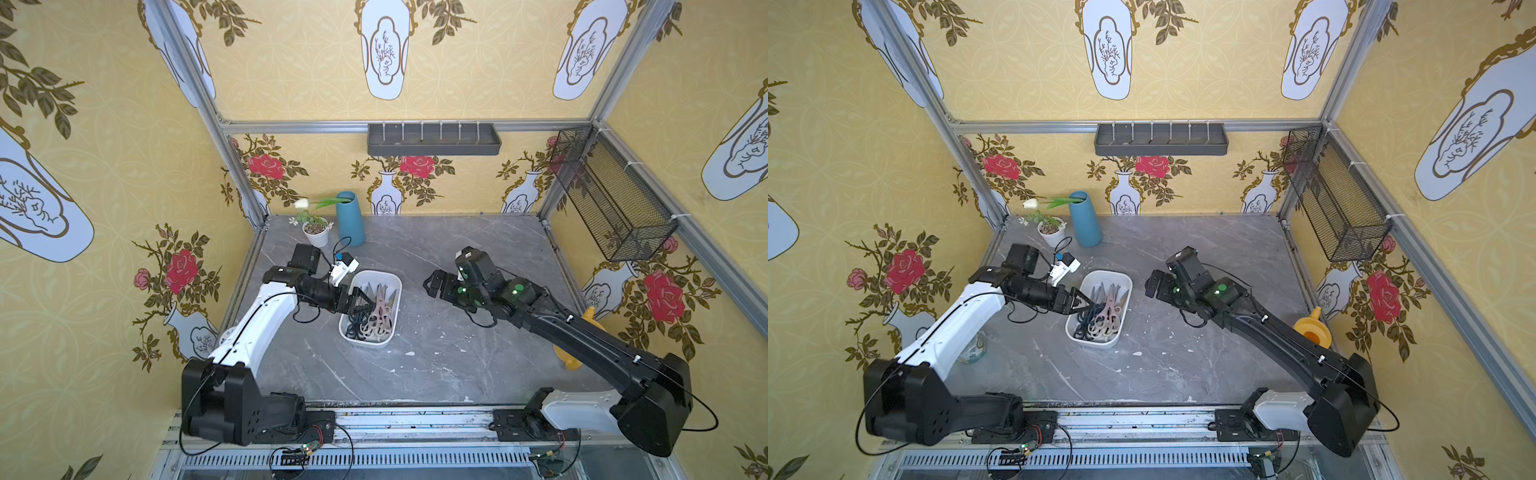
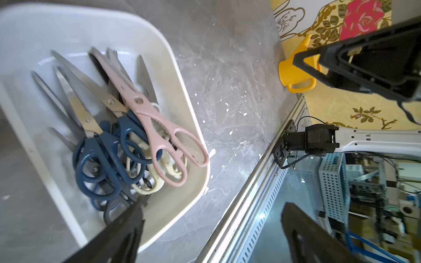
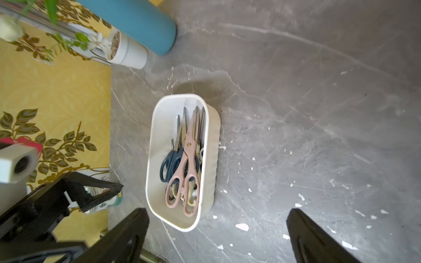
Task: Put the scissors into the storage box
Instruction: Place the scissors in the storage box, then reset both arms
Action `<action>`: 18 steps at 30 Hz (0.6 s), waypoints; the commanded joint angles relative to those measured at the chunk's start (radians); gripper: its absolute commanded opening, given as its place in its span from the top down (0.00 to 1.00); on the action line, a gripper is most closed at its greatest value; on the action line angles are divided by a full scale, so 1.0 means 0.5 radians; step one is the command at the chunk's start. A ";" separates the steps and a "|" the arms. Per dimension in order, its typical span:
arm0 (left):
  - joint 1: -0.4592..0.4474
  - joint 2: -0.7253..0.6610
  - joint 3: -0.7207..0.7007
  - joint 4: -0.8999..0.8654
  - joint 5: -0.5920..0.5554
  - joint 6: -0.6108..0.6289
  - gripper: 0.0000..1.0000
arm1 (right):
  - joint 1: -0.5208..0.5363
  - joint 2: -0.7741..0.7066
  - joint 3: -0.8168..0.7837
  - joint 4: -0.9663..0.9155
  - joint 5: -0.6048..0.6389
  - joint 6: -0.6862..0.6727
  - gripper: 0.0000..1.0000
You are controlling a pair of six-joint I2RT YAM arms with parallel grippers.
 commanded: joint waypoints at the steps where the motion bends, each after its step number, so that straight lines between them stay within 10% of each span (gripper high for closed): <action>1: 0.058 -0.239 -0.001 0.044 -0.318 -0.104 0.00 | 0.013 -0.124 0.020 -0.076 0.458 -0.054 0.03; 8: 0.213 -0.615 -0.210 0.295 -0.927 -0.213 0.00 | 0.013 -0.546 -0.326 0.262 0.918 -0.276 0.03; 18: 0.542 -0.845 -0.537 0.486 -0.999 -0.144 0.00 | -0.009 -0.884 -0.630 -0.039 1.408 0.115 0.03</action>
